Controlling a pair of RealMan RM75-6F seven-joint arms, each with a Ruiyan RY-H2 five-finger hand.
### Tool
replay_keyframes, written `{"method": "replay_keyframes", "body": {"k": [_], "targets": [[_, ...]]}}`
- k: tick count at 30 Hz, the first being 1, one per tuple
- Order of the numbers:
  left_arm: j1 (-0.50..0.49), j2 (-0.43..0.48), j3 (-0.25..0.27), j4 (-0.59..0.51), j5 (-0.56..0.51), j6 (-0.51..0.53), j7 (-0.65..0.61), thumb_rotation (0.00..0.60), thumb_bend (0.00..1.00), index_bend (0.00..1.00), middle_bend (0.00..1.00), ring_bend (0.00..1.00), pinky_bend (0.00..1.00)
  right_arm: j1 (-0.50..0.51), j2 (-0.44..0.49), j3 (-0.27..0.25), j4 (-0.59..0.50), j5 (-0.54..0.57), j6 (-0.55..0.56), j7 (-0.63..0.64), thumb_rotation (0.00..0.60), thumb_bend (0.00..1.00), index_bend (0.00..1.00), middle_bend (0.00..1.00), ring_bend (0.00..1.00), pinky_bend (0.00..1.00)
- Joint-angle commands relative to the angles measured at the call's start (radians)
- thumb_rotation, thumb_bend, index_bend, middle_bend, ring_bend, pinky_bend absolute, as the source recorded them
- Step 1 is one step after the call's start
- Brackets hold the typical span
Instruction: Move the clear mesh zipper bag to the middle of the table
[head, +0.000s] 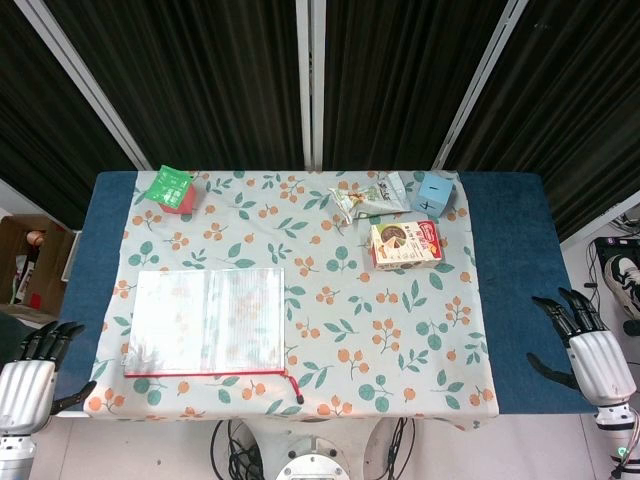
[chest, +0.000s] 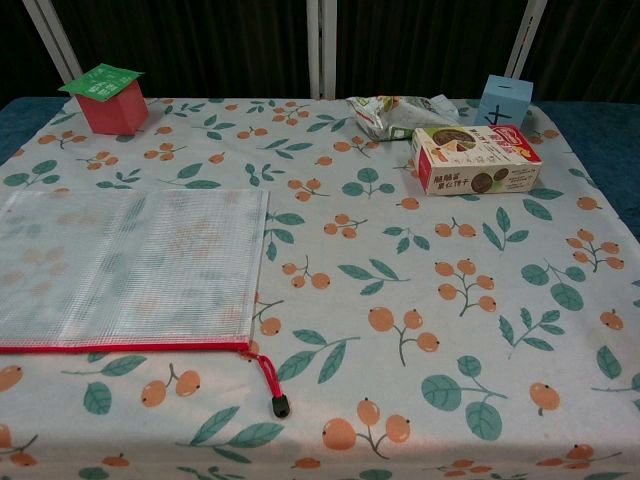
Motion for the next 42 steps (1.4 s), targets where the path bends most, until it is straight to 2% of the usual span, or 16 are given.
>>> {"method": "replay_keyframes", "body": {"k": [1,7,10,13,17,20,23,27,34,38,42], "targets": [[0.012,-0.011,-0.007,-0.008,-0.011,-0.005,0.04,0.6,0.11,0.19,0.17,0.12,0.17,0.01,0.0,-0.005,0.0,-0.012,-0.012,0.01,0.6,0.13,0.13,0.18,0.0,0.03],[0.01,-0.02,-0.021,-0.003,0.003,-0.013,0.073,0.6,0.11,0.19,0.17,0.12,0.17,0.017,0.005,0.0,-0.017,-0.016,-0.012,0.007,0.6,0.13,0.13,0.18,0.0,0.03],[-0.025,-0.018,-0.021,-0.011,0.066,-0.04,0.102,0.6,0.11,0.19,0.17,0.12,0.17,0.019,0.013,0.005,-0.03,-0.019,-0.006,0.002,0.6,0.13,0.13,0.18,0.0,0.03],[-0.096,-0.014,-0.009,-0.028,0.173,-0.11,0.117,0.6,0.13,0.21,0.17,0.12,0.17,0.02,0.022,0.007,-0.046,-0.03,0.005,-0.006,0.6,0.13,0.13,0.18,0.0,0.03],[-0.238,-0.009,0.012,-0.068,0.299,-0.302,0.135,0.6,0.21,0.26,0.18,0.12,0.17,0.022,0.035,0.006,-0.07,-0.038,0.005,-0.029,0.6,0.13,0.13,0.18,0.0,0.03],[-0.343,-0.027,0.004,-0.098,0.335,-0.465,0.173,0.6,0.28,0.31,0.18,0.12,0.17,0.023,0.041,0.006,-0.082,-0.038,0.001,-0.039,0.6,0.13,0.13,0.18,0.0,0.03],[-0.443,-0.061,-0.017,-0.126,0.321,-0.617,0.158,0.6,0.33,0.35,0.18,0.12,0.17,0.022,0.044,0.006,-0.088,-0.036,0.001,-0.044,0.6,0.13,0.13,0.18,0.0,0.03],[-0.55,-0.118,-0.05,-0.128,0.276,-0.75,0.067,0.6,0.34,0.38,0.18,0.12,0.17,0.02,0.045,0.006,-0.088,-0.03,-0.002,-0.044,0.6,0.13,0.13,0.18,0.0,0.03],[-0.656,-0.235,-0.063,-0.04,0.244,-0.826,-0.082,0.6,0.35,0.41,0.17,0.12,0.16,0.015,0.045,0.008,-0.074,-0.012,-0.004,-0.03,0.6,0.13,0.13,0.18,0.0,0.03],[-0.679,-0.302,-0.055,0.031,0.234,-0.809,-0.165,0.6,0.35,0.41,0.17,0.12,0.16,0.012,0.042,0.009,-0.067,-0.007,-0.005,-0.024,0.6,0.13,0.13,0.18,0.0,0.03],[-0.686,-0.37,-0.053,0.108,0.233,-0.774,-0.183,0.6,0.35,0.41,0.17,0.12,0.15,0.013,0.038,0.01,-0.061,-0.002,-0.011,-0.019,0.6,0.13,0.13,0.18,0.0,0.03]]}}
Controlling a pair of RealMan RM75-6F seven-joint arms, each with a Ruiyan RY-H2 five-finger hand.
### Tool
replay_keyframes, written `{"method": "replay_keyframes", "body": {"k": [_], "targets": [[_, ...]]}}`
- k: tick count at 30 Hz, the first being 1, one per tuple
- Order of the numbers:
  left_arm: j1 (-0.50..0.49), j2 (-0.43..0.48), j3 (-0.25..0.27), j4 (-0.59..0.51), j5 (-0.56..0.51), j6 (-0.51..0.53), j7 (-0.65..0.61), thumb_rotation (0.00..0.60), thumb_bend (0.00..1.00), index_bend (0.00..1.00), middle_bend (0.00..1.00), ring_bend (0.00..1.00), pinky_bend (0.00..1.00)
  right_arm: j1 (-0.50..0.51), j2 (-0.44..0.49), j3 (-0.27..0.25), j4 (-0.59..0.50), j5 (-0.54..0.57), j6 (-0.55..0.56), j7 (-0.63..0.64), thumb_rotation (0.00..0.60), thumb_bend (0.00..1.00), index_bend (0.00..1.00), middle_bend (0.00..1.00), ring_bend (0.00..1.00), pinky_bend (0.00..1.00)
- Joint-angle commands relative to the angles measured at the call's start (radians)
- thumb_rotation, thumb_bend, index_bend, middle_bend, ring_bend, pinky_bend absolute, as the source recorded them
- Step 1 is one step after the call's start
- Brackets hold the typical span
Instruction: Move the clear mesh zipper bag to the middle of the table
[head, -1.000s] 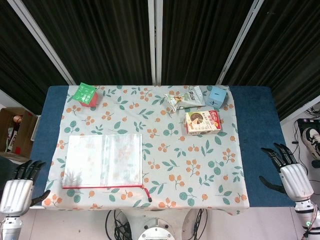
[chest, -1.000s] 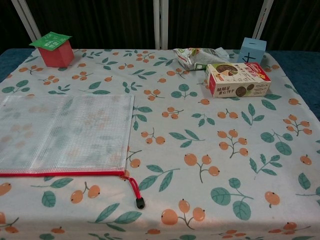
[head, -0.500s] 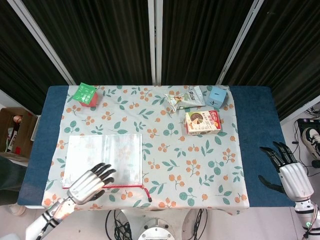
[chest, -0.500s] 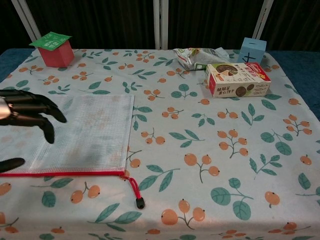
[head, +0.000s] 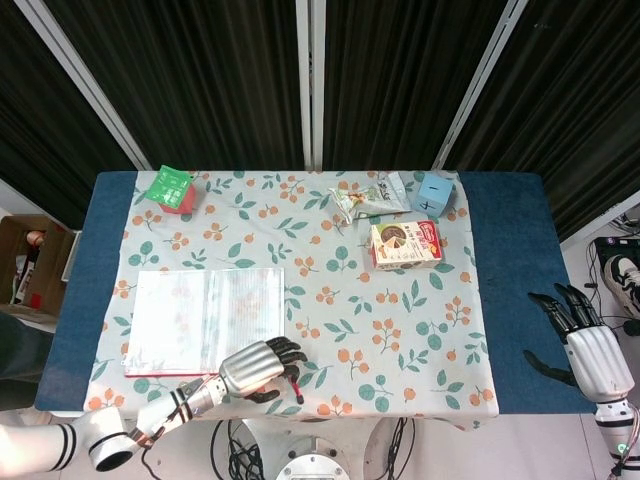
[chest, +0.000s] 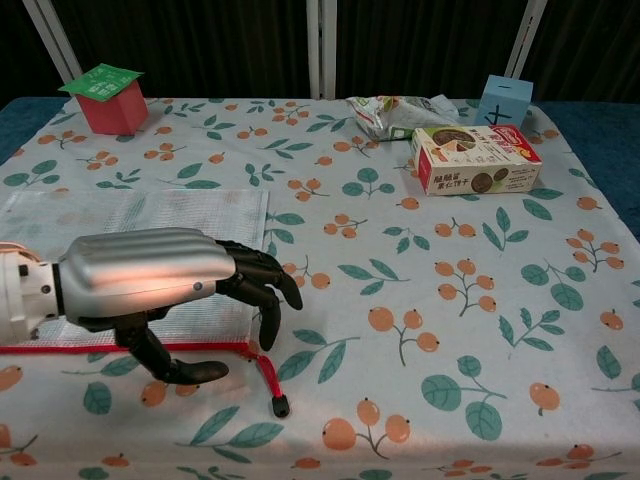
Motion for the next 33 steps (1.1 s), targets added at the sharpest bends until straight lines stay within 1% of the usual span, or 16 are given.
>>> {"method": "replay_keyframes", "body": {"k": [1,6,11,20,26,33], "targets": [[-0.015,-0.061,0.003,0.064,-0.006,0.025,-0.016,0.6,0.35,0.41,0.17,0.12,0.15,0.001,-0.002,0.0,0.002,0.001,-0.003,0.002,0.6,0.13,0.13,0.18,0.0,0.03],[-0.027,-0.117,0.01,0.119,-0.022,0.029,-0.001,0.6,0.35,0.41,0.17,0.12,0.15,0.002,-0.001,0.001,0.002,0.002,-0.005,0.001,0.6,0.13,0.13,0.18,0.0,0.03],[-0.028,-0.149,0.02,0.164,-0.038,0.029,0.063,0.6,0.35,0.42,0.17,0.12,0.15,0.001,0.0,0.001,0.002,0.005,-0.01,0.002,0.6,0.13,0.13,0.18,0.0,0.03],[-0.021,-0.158,0.041,0.185,-0.061,0.052,0.11,0.6,0.35,0.45,0.17,0.12,0.15,0.0,0.0,0.003,0.0,0.009,-0.011,0.001,0.6,0.13,0.13,0.18,0.0,0.03],[-0.014,-0.157,0.056,0.186,-0.076,0.066,0.113,0.6,0.35,0.47,0.17,0.12,0.15,0.0,0.002,0.002,-0.006,0.008,-0.013,-0.005,0.6,0.13,0.13,0.18,0.0,0.03],[-0.01,-0.158,0.07,0.193,-0.083,0.082,0.104,0.6,0.35,0.51,0.17,0.12,0.15,0.0,0.001,0.001,-0.011,0.007,-0.018,-0.012,0.6,0.13,0.13,0.18,0.0,0.03]]}}
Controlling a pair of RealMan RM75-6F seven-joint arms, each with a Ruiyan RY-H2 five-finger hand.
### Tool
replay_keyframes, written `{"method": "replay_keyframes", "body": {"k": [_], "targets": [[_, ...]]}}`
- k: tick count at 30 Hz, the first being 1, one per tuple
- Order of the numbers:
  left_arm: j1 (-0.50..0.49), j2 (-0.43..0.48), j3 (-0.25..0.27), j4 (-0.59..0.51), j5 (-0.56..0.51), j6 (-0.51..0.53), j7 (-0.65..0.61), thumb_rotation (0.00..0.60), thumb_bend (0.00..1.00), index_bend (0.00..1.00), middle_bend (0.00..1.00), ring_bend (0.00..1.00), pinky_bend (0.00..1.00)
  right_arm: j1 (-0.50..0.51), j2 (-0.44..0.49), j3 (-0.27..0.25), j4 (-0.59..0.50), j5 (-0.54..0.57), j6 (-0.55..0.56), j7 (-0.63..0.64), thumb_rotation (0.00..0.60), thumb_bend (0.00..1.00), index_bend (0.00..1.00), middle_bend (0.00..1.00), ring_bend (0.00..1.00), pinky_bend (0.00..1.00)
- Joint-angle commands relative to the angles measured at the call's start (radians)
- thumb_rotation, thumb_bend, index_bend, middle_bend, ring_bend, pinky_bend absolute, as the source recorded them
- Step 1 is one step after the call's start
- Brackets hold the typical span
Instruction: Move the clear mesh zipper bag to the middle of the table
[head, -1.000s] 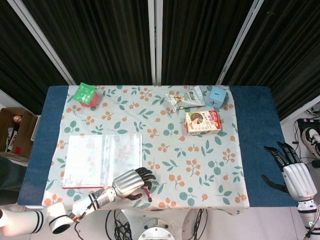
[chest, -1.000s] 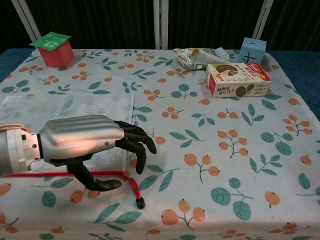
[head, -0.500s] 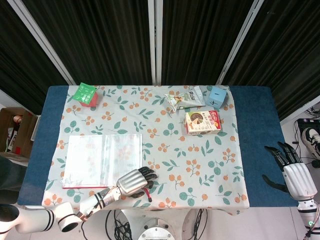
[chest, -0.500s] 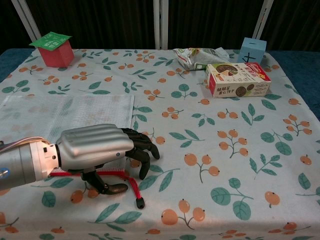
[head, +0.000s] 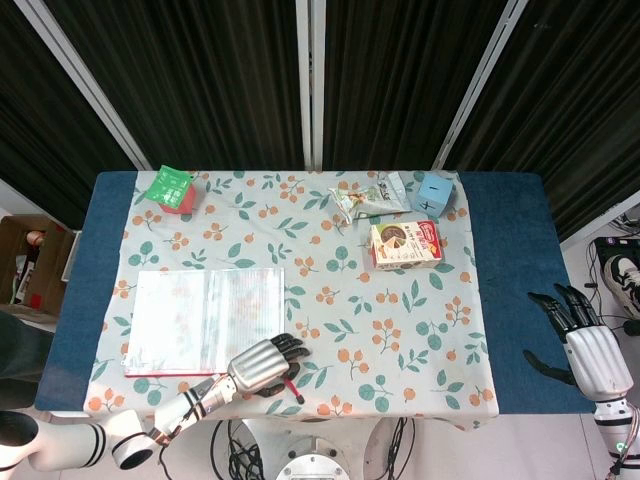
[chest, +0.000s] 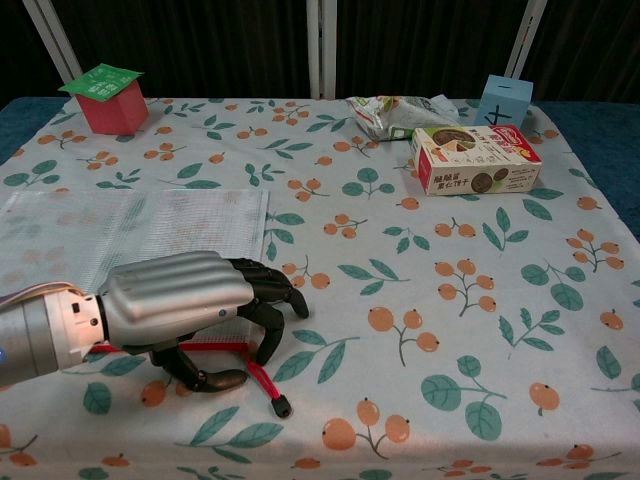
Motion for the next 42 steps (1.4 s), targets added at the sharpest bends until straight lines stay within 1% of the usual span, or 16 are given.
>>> {"method": "replay_keyframes", "body": {"k": [1,8,13,16,18,24,26,31,35,39,42], "targets": [[-0.001,-0.002,0.002,0.003,-0.004,-0.001,-0.002,0.6,0.35,0.51,0.17,0.12,0.15,0.0,0.0,0.0,-0.002,-0.001,-0.001,-0.002,0.6,0.13,0.13,0.18,0.0,0.03],[-0.005,-0.002,0.011,0.005,-0.004,0.01,-0.019,0.6,0.39,0.55,0.18,0.12,0.15,-0.001,0.002,-0.001,-0.007,0.0,-0.002,-0.007,0.6,0.13,0.13,0.18,0.0,0.03],[-0.005,0.002,0.014,-0.006,-0.006,0.019,-0.032,0.6,0.43,0.59,0.2,0.12,0.15,0.001,0.003,-0.001,-0.007,0.0,-0.006,-0.005,0.6,0.13,0.13,0.18,0.0,0.03],[-0.001,0.006,0.013,-0.013,-0.008,0.035,-0.032,0.6,0.44,0.61,0.21,0.12,0.15,0.005,0.006,0.0,-0.009,-0.005,-0.007,-0.001,0.6,0.13,0.13,0.18,0.0,0.03],[0.015,0.01,0.01,-0.024,-0.008,0.069,-0.022,0.6,0.44,0.62,0.21,0.12,0.15,0.013,0.013,0.001,-0.016,-0.015,-0.011,0.009,0.6,0.13,0.13,0.18,0.0,0.03],[0.105,0.026,-0.008,-0.09,0.006,0.257,0.037,0.6,0.44,0.62,0.21,0.12,0.15,0.072,0.051,0.012,-0.074,-0.059,-0.054,-0.002,0.6,0.13,0.13,0.18,0.0,0.03],[0.133,0.031,-0.017,-0.113,0.01,0.313,0.08,0.6,0.43,0.62,0.21,0.12,0.15,0.104,0.065,0.018,-0.108,-0.073,-0.091,-0.026,0.6,0.13,0.13,0.18,0.0,0.03],[0.18,0.044,-0.045,-0.182,0.006,0.388,0.199,0.6,0.42,0.62,0.21,0.13,0.16,0.196,0.086,0.046,-0.205,-0.096,-0.194,-0.083,0.6,0.13,0.13,0.18,0.0,0.03],[0.217,0.041,-0.07,-0.242,0.005,0.447,0.295,0.6,0.41,0.63,0.22,0.13,0.16,0.294,0.099,0.082,-0.293,-0.089,-0.314,-0.12,0.6,0.13,0.13,0.18,0.0,0.03],[0.253,0.041,-0.083,-0.302,-0.004,0.483,0.397,0.6,0.4,0.63,0.28,0.19,0.21,0.394,0.098,0.135,-0.388,-0.063,-0.437,-0.216,0.6,0.13,0.13,0.18,0.0,0.03],[0.277,0.034,-0.087,-0.335,-0.002,0.507,0.463,0.6,0.4,0.64,0.35,0.26,0.29,0.477,0.09,0.189,-0.454,0.01,-0.547,-0.283,0.6,0.13,0.12,0.18,0.0,0.03]]}}
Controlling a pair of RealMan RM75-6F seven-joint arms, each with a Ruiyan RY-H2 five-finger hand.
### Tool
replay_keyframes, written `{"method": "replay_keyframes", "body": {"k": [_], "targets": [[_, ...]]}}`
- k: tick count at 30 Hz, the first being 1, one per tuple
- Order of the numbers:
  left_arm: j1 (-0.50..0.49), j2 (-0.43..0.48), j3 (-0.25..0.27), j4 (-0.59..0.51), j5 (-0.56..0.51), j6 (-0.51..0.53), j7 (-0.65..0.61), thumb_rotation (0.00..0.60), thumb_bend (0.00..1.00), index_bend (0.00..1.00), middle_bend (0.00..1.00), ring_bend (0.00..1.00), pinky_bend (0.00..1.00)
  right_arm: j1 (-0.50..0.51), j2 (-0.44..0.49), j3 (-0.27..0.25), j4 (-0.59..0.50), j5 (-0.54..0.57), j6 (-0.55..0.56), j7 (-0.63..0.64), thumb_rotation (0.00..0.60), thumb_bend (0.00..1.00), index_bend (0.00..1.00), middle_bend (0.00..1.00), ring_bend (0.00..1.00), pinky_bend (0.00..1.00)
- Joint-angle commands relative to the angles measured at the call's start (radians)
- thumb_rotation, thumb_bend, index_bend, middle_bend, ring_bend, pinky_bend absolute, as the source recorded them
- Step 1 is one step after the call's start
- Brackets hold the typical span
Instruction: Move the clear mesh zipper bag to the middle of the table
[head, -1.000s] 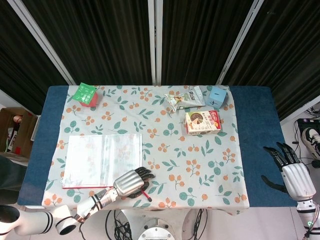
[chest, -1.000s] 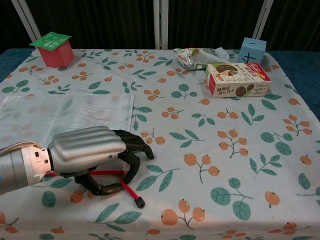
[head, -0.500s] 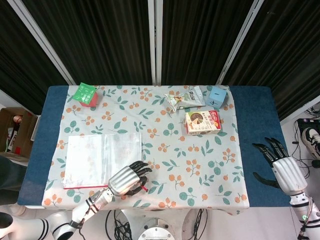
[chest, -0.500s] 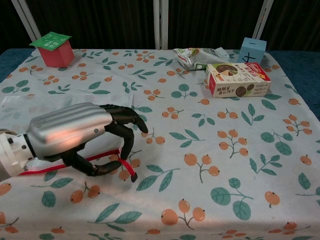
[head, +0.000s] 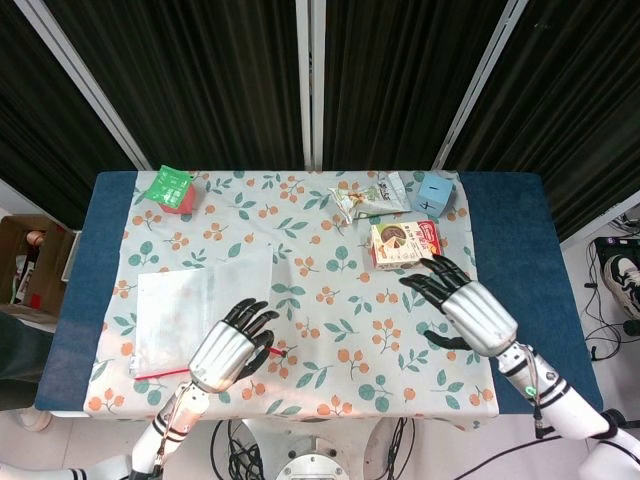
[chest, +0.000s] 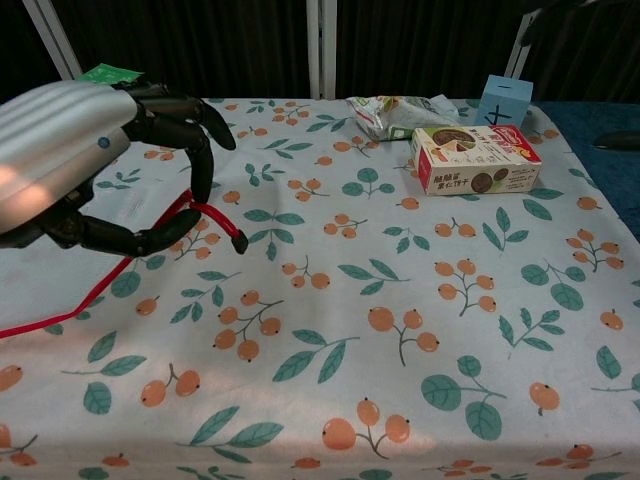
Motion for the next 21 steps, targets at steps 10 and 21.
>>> {"method": "replay_keyframes", "body": {"k": [10,21], "targets": [[0.093,-0.034,-0.045,-0.1,0.062,0.131,0.202,0.6,0.4,0.66,0.47,0.4,0.41,0.313,-0.109,0.184,-0.174,0.355,-0.338,-0.379,0.6,0.13,0.12,0.18,0.0,0.03],[0.119,-0.056,-0.075,-0.135,0.124,0.139,0.341,0.6,0.39,0.68,0.58,0.51,0.53,0.492,-0.283,0.207,-0.145,0.6,-0.354,-0.585,0.6,0.13,0.14,0.19,0.0,0.03]]}}
